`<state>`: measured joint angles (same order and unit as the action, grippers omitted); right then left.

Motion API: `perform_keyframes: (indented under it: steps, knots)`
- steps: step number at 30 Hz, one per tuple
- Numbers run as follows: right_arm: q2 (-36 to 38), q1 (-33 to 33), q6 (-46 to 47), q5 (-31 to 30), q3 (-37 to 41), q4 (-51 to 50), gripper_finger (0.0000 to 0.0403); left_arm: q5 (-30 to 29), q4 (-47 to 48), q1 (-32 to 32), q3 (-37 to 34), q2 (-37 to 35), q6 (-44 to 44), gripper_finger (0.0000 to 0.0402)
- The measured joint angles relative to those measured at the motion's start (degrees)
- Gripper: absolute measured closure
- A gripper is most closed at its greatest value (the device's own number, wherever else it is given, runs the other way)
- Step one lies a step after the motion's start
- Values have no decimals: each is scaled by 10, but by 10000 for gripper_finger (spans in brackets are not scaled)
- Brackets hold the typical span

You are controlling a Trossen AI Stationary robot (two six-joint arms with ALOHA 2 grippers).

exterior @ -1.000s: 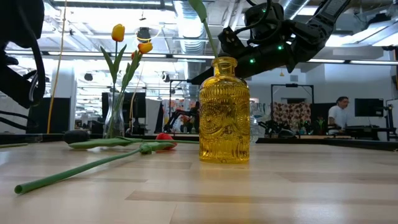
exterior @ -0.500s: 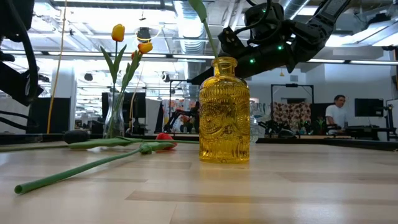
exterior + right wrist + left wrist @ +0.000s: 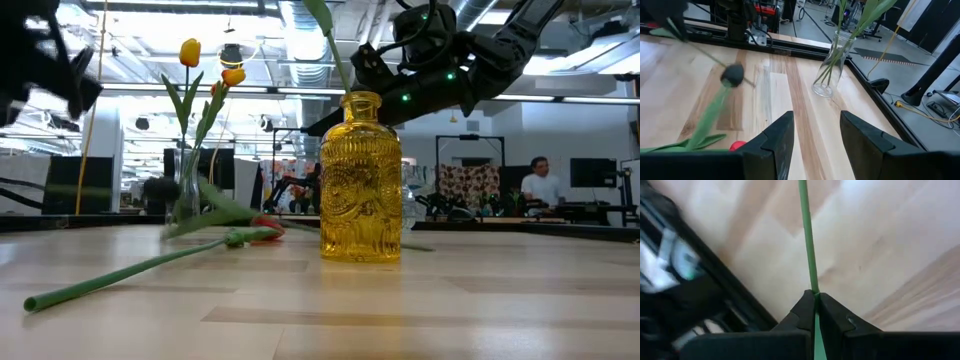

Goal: Sort flowers into vase by color
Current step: Put the left red flower into the yellow vase

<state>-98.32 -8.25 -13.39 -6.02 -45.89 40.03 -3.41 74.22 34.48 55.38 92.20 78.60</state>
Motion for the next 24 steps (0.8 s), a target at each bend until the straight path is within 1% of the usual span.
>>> perform_keyframes:
  steps: [3, 7, 10, 13, 17, 24]
  knots:
    - [13, 2, 0, 0, -2, -19, 217, -25, 72, -1, 35, 0, -22, 401]
    - [44, 8, 0, 0, -3, -41, 216, -48, 130, 0, 73, -1, -52, 401]
    - [67, 12, -1, 0, -3, -64, 217, -50, 152, -2, 93, -2, -79, 401]
    - [90, 16, -1, 0, -3, -84, 217, -67, 158, -7, 104, -2, -116, 401]
    - [111, 19, -2, 0, -3, -100, 216, -136, 158, -20, 113, -2, -188, 401]
    - [133, 29, -2, 1, -3, -118, 217, -323, 155, -51, 120, -2, -302, 402]
